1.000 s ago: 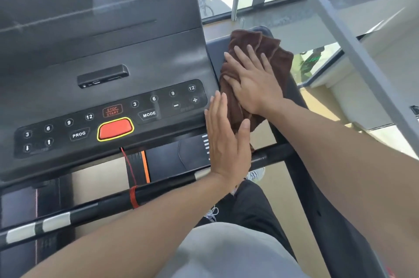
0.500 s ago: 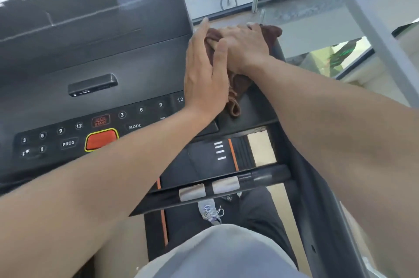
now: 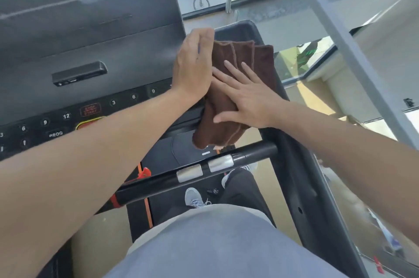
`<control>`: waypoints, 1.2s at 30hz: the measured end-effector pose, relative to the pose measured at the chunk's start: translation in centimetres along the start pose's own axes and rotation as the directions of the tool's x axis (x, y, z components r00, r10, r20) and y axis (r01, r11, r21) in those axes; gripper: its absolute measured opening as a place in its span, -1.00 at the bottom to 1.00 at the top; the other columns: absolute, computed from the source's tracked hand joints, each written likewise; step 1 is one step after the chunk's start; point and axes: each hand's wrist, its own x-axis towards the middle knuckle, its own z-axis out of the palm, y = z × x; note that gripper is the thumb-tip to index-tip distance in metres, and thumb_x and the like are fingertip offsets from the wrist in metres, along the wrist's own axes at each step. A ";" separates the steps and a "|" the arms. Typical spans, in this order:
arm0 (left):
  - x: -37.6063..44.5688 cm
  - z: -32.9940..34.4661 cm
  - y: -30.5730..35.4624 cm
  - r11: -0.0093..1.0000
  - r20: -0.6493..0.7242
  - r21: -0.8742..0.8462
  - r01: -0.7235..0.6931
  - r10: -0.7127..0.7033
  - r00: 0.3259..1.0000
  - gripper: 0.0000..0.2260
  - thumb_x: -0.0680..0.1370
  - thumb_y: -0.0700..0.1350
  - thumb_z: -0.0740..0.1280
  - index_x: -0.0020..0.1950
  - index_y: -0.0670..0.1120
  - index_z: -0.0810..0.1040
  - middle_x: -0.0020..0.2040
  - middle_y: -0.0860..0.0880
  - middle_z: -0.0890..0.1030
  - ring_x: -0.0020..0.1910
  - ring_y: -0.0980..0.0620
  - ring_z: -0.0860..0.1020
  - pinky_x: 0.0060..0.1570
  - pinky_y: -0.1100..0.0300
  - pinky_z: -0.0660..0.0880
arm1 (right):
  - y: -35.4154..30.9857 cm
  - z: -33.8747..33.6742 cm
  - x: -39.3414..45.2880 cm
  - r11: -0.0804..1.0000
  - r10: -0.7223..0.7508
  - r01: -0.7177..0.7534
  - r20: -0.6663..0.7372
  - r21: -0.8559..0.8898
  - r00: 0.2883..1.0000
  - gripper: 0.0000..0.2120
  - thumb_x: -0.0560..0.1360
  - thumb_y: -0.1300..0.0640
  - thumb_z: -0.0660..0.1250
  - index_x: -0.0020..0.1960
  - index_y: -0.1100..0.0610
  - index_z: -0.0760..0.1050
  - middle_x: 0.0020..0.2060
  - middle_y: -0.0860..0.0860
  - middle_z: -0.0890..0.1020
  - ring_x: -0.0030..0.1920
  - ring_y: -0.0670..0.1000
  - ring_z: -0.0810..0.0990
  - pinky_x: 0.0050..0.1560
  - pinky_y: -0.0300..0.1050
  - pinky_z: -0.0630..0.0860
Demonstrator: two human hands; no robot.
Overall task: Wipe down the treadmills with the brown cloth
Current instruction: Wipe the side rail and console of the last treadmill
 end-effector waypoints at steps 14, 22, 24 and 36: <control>-3.9 -3.9 -1.8 0.983 -0.037 0.031 -0.180 0.181 0.983 -0.75 0.72 0.01 0.12 0.15 -0.06 0.56 0.00 0.19 0.56 0.12 0.14 0.54 0.25 0.10 0.45 | -8.7 4.0 1.2 0.975 0.180 -0.214 -0.341 -0.065 0.923 0.26 0.29 -0.35 0.56 0.66 0.29 0.02 0.63 0.20 0.18 0.64 0.20 0.14 0.61 0.20 0.12; -4.1 -2.5 -0.4 0.988 0.033 0.052 -0.149 0.147 0.989 -0.70 0.72 0.07 0.11 0.21 -0.03 0.57 0.11 0.08 0.59 0.16 0.12 0.52 0.29 0.11 0.42 | -0.5 0.0 -2.2 0.924 0.279 -0.291 -0.080 -0.250 0.957 0.01 0.51 0.19 0.44 0.70 0.09 -0.19 0.69 0.03 -0.07 0.68 0.10 -0.10 0.65 0.08 -0.08; -4.6 -2.8 -0.7 0.988 0.029 0.046 -0.148 0.147 0.989 -0.70 0.72 0.06 0.12 0.20 -0.05 0.57 0.06 0.12 0.58 0.12 0.13 0.52 0.26 0.12 0.43 | -1.5 0.4 -1.5 0.917 0.318 -0.329 -0.083 -0.228 0.944 -0.03 0.53 0.20 0.41 0.69 0.14 -0.18 0.69 0.08 -0.08 0.67 0.14 -0.11 0.65 0.12 -0.08; -4.8 -6.6 -1.9 0.986 -0.179 -0.004 -0.170 0.166 0.970 -0.69 0.72 -0.01 0.11 0.14 -0.14 0.58 0.03 0.11 0.60 0.05 0.26 0.51 0.14 0.35 0.38 | -9.6 3.9 0.1 0.942 0.295 -0.334 -0.367 -0.044 0.882 0.12 0.36 -0.29 0.52 0.63 0.32 0.12 0.61 0.19 0.25 0.63 0.20 0.17 0.61 0.23 0.11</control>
